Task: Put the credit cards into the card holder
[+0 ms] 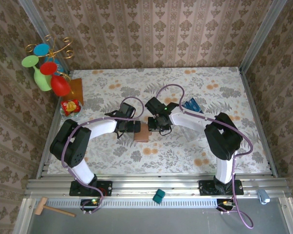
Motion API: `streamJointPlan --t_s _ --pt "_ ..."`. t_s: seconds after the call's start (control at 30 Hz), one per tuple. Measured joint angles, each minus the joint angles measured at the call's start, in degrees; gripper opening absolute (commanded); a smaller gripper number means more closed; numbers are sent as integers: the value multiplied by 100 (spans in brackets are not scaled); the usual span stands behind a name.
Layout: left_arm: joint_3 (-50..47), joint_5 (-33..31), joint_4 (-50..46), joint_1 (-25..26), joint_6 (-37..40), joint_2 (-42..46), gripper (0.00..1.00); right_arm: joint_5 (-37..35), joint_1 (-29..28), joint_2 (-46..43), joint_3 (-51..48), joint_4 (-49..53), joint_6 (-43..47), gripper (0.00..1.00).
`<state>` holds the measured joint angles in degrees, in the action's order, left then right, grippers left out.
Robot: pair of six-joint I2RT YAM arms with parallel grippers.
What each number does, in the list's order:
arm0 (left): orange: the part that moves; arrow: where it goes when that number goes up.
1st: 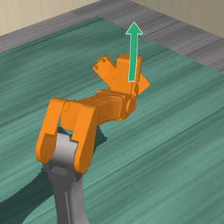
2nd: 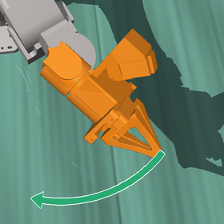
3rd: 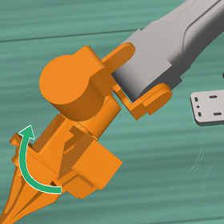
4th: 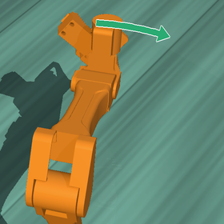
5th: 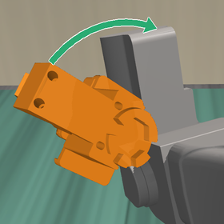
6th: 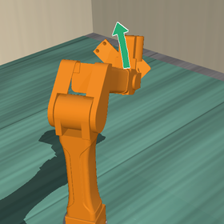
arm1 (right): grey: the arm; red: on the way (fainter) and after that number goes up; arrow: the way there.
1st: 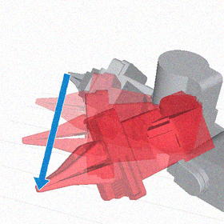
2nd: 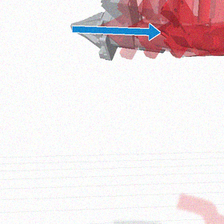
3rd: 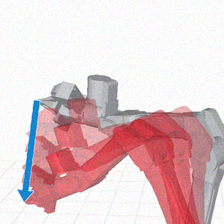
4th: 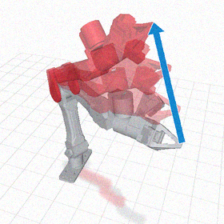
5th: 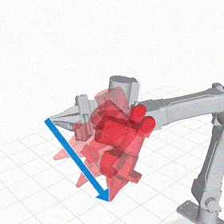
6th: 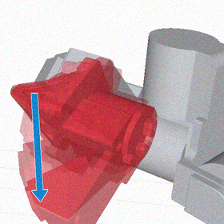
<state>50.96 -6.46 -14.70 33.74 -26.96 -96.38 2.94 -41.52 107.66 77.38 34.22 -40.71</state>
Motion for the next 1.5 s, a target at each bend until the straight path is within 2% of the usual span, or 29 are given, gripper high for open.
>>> streamJointPlan --t_s 0.4,0.8,1.03,1.5 --pt "0 -2 0 0 0 -2 100 4 0 20 0 52 17 0" --pt "0 -4 4 4 0 -4 100 529 0 61 13 -516 -205 0" --pt "0 -2 9 4 -2 -4 100 787 0 531 157 -870 -455 0" --pt "0 -11 11 31 -26 -7 100 957 -15 798 356 -990 -601 0"
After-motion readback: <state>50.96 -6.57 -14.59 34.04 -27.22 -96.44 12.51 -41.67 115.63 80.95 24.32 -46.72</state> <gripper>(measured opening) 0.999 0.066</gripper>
